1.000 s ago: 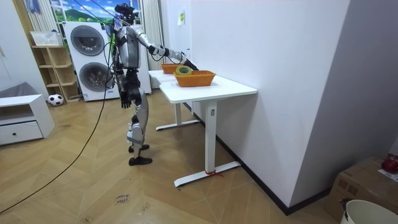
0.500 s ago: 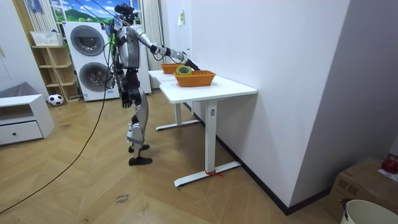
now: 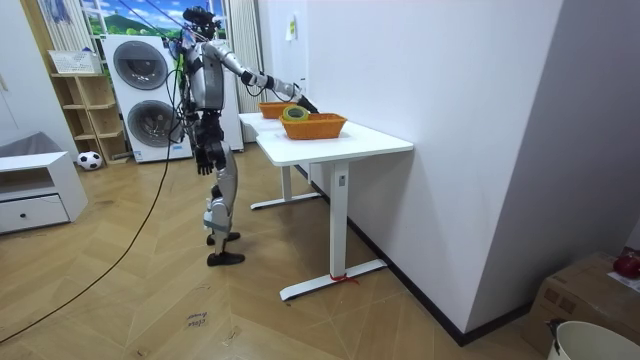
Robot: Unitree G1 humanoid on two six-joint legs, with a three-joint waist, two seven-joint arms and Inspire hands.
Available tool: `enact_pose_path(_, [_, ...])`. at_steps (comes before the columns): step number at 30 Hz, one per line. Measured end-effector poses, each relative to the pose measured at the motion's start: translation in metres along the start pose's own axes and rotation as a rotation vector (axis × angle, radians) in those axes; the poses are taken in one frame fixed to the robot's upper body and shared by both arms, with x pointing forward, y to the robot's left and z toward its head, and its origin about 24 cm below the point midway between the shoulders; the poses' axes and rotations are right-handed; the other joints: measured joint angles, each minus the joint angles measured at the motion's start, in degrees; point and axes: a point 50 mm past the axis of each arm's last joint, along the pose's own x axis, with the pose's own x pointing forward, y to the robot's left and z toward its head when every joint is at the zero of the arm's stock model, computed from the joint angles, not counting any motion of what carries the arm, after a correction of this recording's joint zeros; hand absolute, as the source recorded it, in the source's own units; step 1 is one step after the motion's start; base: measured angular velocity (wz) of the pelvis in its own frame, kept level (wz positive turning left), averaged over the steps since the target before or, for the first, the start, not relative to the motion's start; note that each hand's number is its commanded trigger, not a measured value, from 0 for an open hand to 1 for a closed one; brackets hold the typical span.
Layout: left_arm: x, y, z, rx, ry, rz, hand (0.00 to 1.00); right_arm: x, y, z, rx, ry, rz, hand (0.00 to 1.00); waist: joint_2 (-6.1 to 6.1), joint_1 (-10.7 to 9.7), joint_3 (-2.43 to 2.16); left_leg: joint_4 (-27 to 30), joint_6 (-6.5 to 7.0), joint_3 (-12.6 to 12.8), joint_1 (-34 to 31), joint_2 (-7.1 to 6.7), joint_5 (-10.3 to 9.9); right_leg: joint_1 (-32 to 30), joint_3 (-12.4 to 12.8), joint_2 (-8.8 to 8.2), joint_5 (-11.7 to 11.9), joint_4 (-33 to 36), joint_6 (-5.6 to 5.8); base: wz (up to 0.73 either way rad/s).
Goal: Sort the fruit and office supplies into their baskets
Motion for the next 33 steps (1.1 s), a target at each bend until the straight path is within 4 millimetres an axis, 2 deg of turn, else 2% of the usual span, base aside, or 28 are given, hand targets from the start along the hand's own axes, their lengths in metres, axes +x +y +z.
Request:
enact_pose_path(8, [0.0,0.0,-0.002,0.003,0.013,-0.002,0.0,0.001,0.011,-0.002,-0.011,0.014,0.113,0.0,0.06,0.4,0.08,0.2,-0.01,-0.8,1.0,-0.14,0.0,1.3,-0.8,0.07,0.1,-0.1,-0.09,0.03])
enact_pose_path(14, [0.001,0.0,-0.003,0.004,0.03,-0.017,0.0,0.002,0.014,-0.005,0.016,0.019,0.134,0.0,0.17,0.6,0.16,0.2,-0.09,-1.4,1.3,-0.09,0.1,1.7,-1.7,0.21,0.1,-0.1,-0.1,0.04])
enact_pose_path(27, [0.002,0.002,-0.001,0.006,0.028,-0.012,0.0,0.001,0.012,-0.003,0.026,0.021,0.136,0.0,0.35,1.3,0.13,0.0,-0.16,-1.3,1.5,-0.06,0.1,1.7,-1.5,0.33,0.1,-0.1,-0.14,-0.01])
enact_pose_path(29, [0.002,0.002,-0.001,0.006,0.028,-0.012,0.0,0.001,0.013,-0.004,0.026,0.022,0.137,1.0,0.3,1.5,0.1,-0.1,-0.19,-1.1,1.6,-0.04,0.1,1.7,-1.4,0.33,0.1,-0.1,-0.15,-0.02])
enact_pose_path(33, [0.002,0.002,0.0,0.005,0.027,-0.006,0.0,0.001,0.013,-0.003,0.027,0.021,0.133,1.0,0.04,1.6,-0.1,-0.3,-0.23,-1.0,1.9,0.0,0.2,1.8,-1.3,0.33,0.1,-0.1,-0.15,-0.01])
